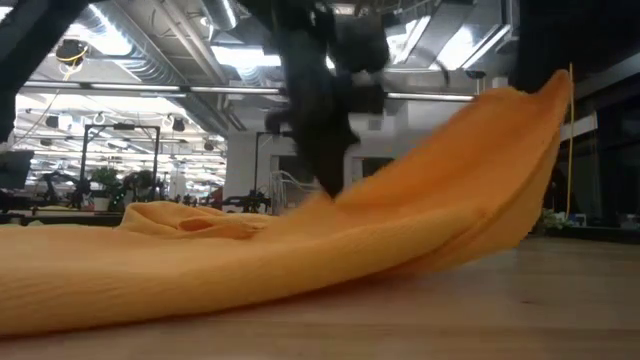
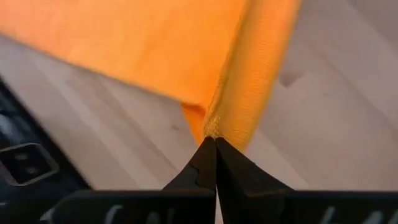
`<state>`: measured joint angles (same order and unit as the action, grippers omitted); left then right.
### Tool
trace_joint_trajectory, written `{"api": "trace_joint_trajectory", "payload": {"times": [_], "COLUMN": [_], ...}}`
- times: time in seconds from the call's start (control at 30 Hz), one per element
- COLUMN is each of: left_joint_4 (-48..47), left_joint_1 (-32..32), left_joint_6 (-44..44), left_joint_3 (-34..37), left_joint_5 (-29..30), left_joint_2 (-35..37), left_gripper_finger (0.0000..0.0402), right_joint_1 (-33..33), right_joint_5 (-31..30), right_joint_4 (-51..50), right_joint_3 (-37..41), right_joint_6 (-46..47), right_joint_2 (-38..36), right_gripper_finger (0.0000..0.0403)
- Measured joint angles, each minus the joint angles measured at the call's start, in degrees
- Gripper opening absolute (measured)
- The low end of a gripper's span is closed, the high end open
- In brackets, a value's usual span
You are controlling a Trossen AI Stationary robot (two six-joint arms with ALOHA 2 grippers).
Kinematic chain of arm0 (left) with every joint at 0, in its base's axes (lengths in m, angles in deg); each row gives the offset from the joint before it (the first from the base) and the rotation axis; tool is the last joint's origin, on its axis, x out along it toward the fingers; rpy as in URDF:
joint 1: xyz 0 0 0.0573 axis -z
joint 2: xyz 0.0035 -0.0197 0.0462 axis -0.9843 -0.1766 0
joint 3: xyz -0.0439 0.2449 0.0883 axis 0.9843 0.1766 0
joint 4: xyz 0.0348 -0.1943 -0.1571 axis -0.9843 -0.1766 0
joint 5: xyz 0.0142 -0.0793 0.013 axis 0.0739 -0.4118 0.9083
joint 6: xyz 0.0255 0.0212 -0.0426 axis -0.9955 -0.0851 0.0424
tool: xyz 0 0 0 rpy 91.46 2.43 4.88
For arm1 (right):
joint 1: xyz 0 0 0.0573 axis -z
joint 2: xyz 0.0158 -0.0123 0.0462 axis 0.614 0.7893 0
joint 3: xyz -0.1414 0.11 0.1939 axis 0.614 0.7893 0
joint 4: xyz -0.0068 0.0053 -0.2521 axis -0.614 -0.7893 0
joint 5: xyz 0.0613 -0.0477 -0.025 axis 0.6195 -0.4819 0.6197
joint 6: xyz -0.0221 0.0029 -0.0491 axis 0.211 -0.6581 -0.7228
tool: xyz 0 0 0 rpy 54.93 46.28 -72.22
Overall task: Fold microfiber towels
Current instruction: Fold the bottom orange microfiber cloth
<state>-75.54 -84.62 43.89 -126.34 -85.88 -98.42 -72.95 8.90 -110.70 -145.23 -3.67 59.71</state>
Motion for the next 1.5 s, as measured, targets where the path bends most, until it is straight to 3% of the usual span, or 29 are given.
{"api": "trace_joint_trajectory", "payload": {"times": [0.2,0.47,0.63,0.73,0.83,0.97,1.07,1.23,1.4,1.5], "left_joint_4": [-3.5,-3.4,-0.1,1.1,1.2,3.0,7.0,13.3,11.4,9.0], "left_joint_1": [1.7,7.3,12.3,15.1,17.8,22.1,25.0,26.7,24.4,21.9], "left_joint_6": [8.0,16.5,19.9,22.0,25.8,30.6,32.7,27.2,25.6,20.3], "left_joint_3": [0.1,0.0,-0.1,-0.1,-0.1,-0.1,-0.1,-0.1,-0.1,-0.1], "left_joint_5": [6.4,21.0,30.4,35.1,36.7,36.6,37.0,40.1,41.9,42.2], "left_joint_2": [9.9,26.2,34.2,37.1,38.3,38.4,38.3,38.2,38.6,38.5], "left_gripper_finger": [0.0000,0.0000,0.0000,0.0000,0.0000,0.0000,0.0000,0.0000,0.0000,0.0000], "right_joint_1": [0.0,0.0,0.2,1.2,2.0,2.0,0.9,0.3,2.7,5.1], "right_joint_5": [-2.1,-14.6,-27.7,-31.3,-31.0,-24.6,-23.9,-27.3,-29.9,-29.9], "right_joint_4": [-11.0,-33.3,-32.3,-33.0,-33.0,-32.4,-32.4,-33.1,-33.2,-33.3], "right_joint_3": [-2.3,-13.9,-20.8,-22.8,-24.1,-24.9,-25.9,-27.9,-28.6,-28.6], "right_joint_6": [-0.1,-0.1,-12.3,-15.3,-17.2,-19.4,-19.8,-23.1,-27.4,-31.3], "right_joint_2": [-0.8,-2.8,-6.2,-7.9,-9.8,-11.4,-12.1,-12.2,-12.2,-12.2], "right_gripper_finger": [0.0000,0.0000,0.0000,0.0000,0.0000,0.0000,0.0000,0.0000,0.0000,0.0000]}}
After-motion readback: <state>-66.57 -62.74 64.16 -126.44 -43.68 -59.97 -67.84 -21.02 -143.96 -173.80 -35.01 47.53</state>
